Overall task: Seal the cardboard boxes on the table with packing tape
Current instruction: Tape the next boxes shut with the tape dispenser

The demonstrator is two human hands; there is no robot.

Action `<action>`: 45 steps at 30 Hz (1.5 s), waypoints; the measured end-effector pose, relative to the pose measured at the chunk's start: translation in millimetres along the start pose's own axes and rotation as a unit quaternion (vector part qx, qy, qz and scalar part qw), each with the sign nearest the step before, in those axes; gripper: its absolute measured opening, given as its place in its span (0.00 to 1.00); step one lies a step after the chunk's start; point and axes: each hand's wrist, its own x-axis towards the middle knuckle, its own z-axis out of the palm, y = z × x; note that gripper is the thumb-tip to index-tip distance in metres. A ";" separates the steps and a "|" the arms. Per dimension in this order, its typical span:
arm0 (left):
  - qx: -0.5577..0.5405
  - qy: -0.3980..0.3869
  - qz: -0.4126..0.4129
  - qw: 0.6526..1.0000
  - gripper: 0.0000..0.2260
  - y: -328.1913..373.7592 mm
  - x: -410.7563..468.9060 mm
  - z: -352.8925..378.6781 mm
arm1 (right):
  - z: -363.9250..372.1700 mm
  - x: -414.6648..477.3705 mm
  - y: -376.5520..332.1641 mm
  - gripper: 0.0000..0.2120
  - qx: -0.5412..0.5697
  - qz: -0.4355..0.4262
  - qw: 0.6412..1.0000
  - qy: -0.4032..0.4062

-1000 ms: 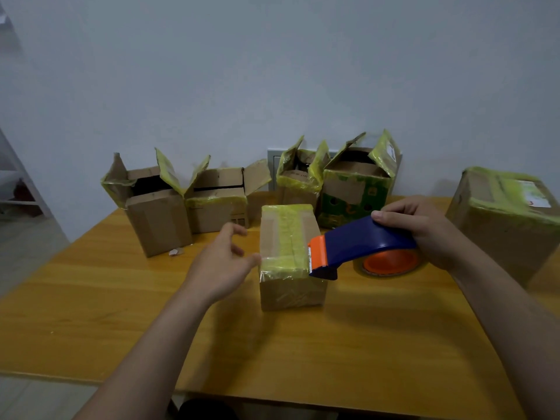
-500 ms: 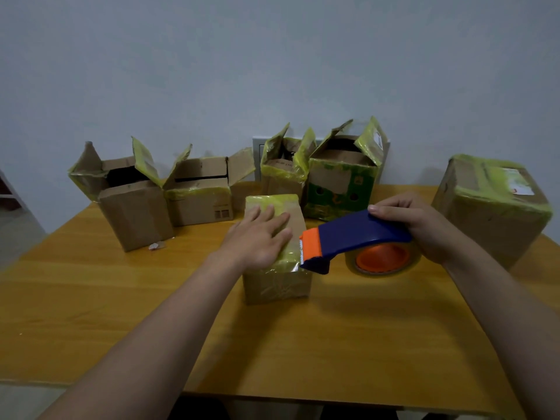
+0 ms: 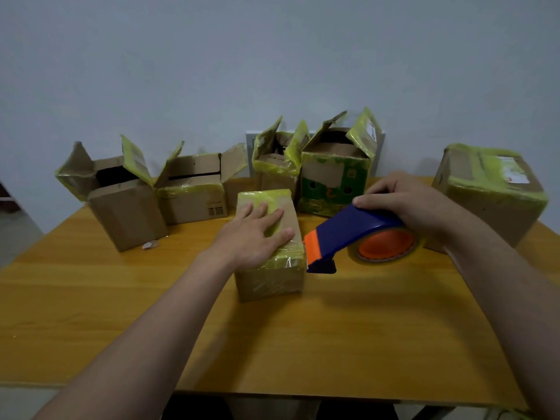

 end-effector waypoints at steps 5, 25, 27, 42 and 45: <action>-0.007 0.004 0.002 1.000 0.33 0.2 -1.3 0.6 | -1.1 0.2 -12.6 0.14 -0.062 -0.003 0.998 0.005; -0.016 -0.015 0.030 0.999 0.39 -2.4 -8.1 -7.1 | -17.8 -36.2 30.4 0.14 -0.190 -0.011 0.976 0.102; -0.018 -0.019 0.041 0.999 0.44 -2.5 -9.3 -8.3 | -12.0 -32.8 25.7 0.16 -0.169 -0.041 0.972 0.155; 0.037 -0.006 -0.030 0.999 0.60 19.9 -29.2 -14.6 | 63.9 6.5 -8.9 0.24 0.142 0.011 0.915 0.379; 0.005 -0.084 0.074 0.994 0.55 3.1 -30.3 -31.1 | 72.3 12.9 -14.6 0.25 0.192 0.015 0.896 0.401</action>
